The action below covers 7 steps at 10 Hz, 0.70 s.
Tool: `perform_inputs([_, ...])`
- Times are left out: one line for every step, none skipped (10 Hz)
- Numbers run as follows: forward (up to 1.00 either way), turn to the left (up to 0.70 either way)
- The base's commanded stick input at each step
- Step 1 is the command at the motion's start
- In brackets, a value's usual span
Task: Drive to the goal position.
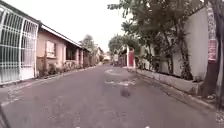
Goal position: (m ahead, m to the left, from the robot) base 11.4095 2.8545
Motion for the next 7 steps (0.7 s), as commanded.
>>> perform_inputs([0.7, 0.0])
perform_inputs([0.7, 0.0])
perform_inputs([0.7, 0.0])
perform_inputs([0.7, 0.0])
perform_inputs([0.7, 0.0])
perform_inputs([0.7, 0.0])
perform_inputs([0.7, 0.0])
